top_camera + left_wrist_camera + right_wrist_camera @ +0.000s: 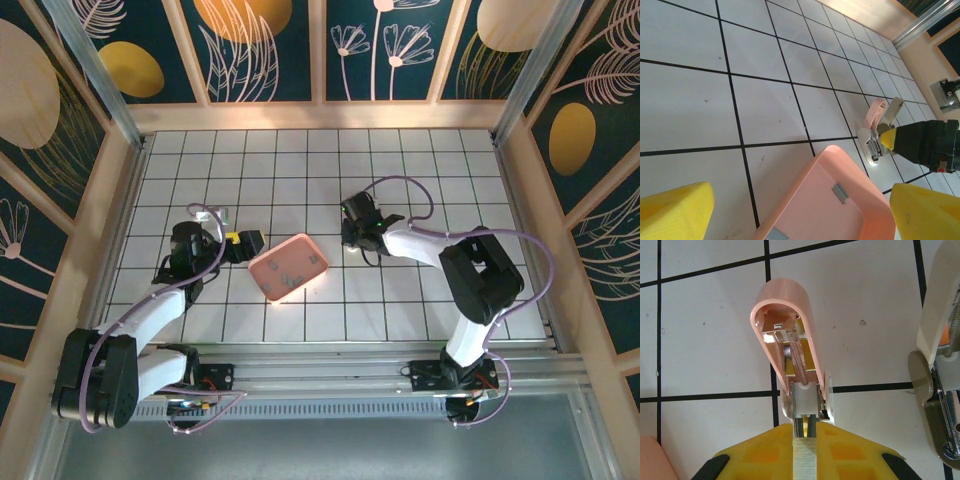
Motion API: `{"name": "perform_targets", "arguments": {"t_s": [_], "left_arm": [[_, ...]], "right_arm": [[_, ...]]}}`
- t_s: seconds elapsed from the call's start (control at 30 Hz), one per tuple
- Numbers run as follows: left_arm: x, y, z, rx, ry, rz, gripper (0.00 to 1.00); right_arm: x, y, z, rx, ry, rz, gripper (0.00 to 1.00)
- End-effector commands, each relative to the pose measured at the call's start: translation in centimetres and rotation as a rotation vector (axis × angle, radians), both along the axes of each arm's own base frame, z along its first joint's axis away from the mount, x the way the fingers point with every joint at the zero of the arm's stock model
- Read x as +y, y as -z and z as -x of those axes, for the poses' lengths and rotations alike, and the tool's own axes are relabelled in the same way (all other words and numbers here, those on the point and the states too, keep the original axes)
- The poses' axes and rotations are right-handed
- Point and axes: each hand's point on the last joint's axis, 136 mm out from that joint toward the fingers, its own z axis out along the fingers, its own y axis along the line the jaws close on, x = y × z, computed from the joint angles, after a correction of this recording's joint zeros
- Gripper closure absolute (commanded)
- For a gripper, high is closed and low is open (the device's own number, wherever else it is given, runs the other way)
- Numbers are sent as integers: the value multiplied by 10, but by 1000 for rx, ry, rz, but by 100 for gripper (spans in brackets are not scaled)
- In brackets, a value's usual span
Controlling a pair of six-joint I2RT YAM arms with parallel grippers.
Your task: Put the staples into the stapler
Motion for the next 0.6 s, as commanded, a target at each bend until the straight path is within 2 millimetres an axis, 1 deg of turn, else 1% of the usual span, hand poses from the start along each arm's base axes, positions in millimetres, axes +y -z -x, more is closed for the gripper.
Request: {"name": "perform_targets", "arguments": {"t_s": [0.0, 0.4, 0.57], "left_arm": [[-2, -11, -4, -53, 23, -4, 9], [-2, -11, -4, -53, 25, -6, 9], [-2, -10, -4, -49, 26, -6, 10]], "right_arm": [[2, -5, -12, -24, -4, -7, 84], [4, 4, -13, -10, -18, -1, 84], [3, -3, -13, -26, -19, 1, 85]]}}
